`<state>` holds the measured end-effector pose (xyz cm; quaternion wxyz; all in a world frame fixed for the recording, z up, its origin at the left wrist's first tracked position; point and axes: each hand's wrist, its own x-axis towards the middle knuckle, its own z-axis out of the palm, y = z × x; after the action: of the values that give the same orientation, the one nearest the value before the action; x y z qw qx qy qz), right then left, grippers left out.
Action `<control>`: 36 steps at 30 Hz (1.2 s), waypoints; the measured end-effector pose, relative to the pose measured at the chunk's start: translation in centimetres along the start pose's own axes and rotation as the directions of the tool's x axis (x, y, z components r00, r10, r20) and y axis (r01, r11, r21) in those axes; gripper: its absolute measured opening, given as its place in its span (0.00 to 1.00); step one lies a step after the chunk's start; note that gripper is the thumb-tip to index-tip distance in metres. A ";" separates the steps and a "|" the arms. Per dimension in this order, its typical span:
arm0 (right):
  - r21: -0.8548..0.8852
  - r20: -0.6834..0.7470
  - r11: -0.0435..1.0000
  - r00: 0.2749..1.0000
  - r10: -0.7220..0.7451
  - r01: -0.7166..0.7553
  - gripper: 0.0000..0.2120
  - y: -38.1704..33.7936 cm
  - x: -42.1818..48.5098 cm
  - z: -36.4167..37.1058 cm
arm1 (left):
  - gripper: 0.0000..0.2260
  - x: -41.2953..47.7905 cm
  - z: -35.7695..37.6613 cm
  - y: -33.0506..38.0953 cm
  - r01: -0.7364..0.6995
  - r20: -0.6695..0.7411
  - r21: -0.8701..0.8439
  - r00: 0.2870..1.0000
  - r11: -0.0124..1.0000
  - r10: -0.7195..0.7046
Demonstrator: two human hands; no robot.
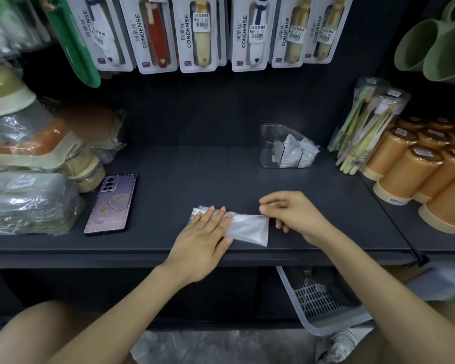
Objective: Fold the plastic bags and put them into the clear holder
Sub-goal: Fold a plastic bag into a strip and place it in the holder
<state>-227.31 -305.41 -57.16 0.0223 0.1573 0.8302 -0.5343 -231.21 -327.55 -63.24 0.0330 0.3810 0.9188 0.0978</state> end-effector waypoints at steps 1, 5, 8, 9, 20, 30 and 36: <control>-0.042 -0.120 0.997 0.991 -0.062 0.058 0.07 0.2 -0.3 0.1 | 0.42 0.0 0.1 0.0 0.003 -0.004 0.001 1.000 1.000 -0.003; -0.669 -0.140 0.669 0.830 -0.540 0.323 0.16 2.3 -1.5 3.1 | 0.47 0.3 0.0 0.2 0.027 -0.002 -0.010 1.000 1.000 -0.027; -0.815 0.122 0.412 0.815 -0.567 0.409 0.27 4.3 -1.6 4.5 | 0.47 0.3 0.1 0.1 0.031 -0.002 -0.004 1.000 1.000 -0.031; -0.820 0.175 0.413 0.859 -0.480 0.397 0.35 4.6 -1.7 4.3 | 0.47 0.3 0.1 0.0 0.029 0.002 -0.005 1.000 1.000 -0.029; -0.800 0.259 0.496 0.940 -0.221 0.337 0.41 4.5 -2.3 3.3 | 0.52 0.4 -1.5 -3.6 0.073 0.070 0.057 0.995 0.996 -0.077; -0.801 0.262 0.493 0.940 -0.220 0.339 0.40 4.6 -2.3 3.3 | 0.43 2.2 -0.5 2.0 -0.089 0.013 0.025 0.996 0.996 0.088; -0.792 0.267 0.501 0.936 -0.228 0.348 0.41 4.9 -2.2 3.1 | 0.37 2.3 0.3 0.8 -0.008 0.038 -0.013 0.999 1.000 0.009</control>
<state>-224.24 -306.78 -62.36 0.0575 -0.0470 0.9937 -0.0844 -232.25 -325.28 -63.33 0.0526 0.3864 0.9158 0.0965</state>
